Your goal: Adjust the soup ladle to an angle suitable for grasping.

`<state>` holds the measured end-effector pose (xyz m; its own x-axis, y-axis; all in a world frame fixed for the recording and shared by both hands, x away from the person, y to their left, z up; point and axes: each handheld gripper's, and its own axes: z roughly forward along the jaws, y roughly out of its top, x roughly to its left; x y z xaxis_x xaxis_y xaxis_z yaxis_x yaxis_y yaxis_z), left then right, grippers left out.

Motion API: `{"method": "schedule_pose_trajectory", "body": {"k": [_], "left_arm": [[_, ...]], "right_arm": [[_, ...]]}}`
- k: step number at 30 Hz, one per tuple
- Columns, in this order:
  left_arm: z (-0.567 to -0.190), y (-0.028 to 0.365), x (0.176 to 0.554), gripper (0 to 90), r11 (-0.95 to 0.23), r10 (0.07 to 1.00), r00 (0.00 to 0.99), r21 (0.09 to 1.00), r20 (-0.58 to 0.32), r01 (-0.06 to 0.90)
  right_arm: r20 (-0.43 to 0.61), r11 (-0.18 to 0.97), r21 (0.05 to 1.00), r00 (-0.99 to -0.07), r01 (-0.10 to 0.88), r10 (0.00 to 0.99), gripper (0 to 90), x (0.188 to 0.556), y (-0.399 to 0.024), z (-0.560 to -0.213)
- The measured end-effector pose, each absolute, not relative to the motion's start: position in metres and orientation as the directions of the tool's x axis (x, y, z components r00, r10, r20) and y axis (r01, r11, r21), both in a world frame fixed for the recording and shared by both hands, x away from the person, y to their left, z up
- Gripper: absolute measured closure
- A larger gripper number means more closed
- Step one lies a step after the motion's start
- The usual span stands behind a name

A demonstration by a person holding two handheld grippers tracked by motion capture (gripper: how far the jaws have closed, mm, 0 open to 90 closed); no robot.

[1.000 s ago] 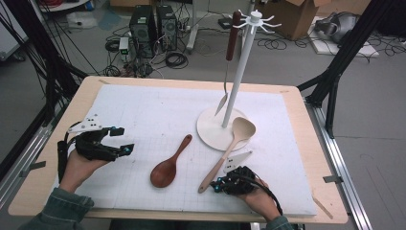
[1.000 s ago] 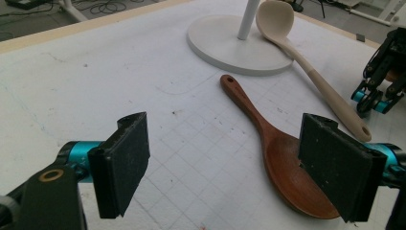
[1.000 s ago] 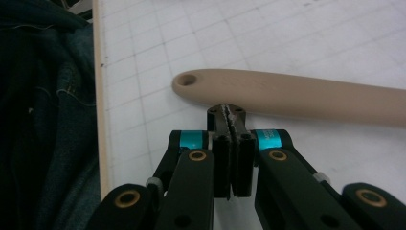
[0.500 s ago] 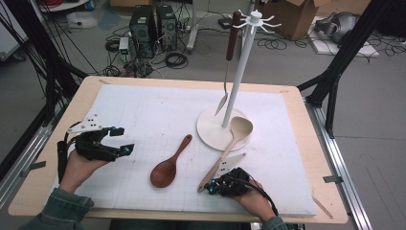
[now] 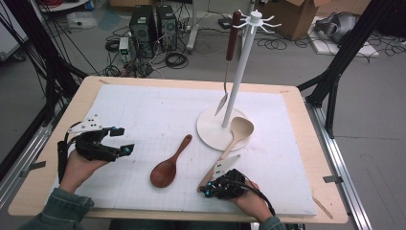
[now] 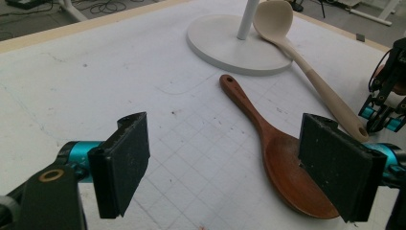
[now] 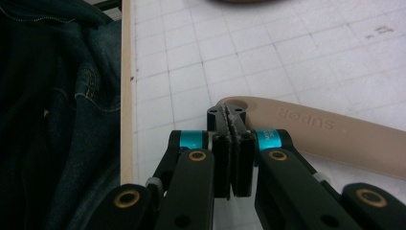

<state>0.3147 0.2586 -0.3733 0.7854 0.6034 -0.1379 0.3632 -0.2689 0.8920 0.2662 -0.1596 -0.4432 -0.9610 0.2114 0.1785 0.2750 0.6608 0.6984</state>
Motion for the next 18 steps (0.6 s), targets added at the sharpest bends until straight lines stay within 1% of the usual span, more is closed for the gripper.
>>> {"method": "schedule_pose_trajectory", "body": {"k": [18], "left_arm": [[-0.374,0.259,0.315,19.1,-0.270,0.602,0.786,0.891,-0.139,0.365]], "right_arm": [[0.165,0.649,0.710,-0.961,0.273,0.224,89.7,0.275,-0.143,-0.443]]}}
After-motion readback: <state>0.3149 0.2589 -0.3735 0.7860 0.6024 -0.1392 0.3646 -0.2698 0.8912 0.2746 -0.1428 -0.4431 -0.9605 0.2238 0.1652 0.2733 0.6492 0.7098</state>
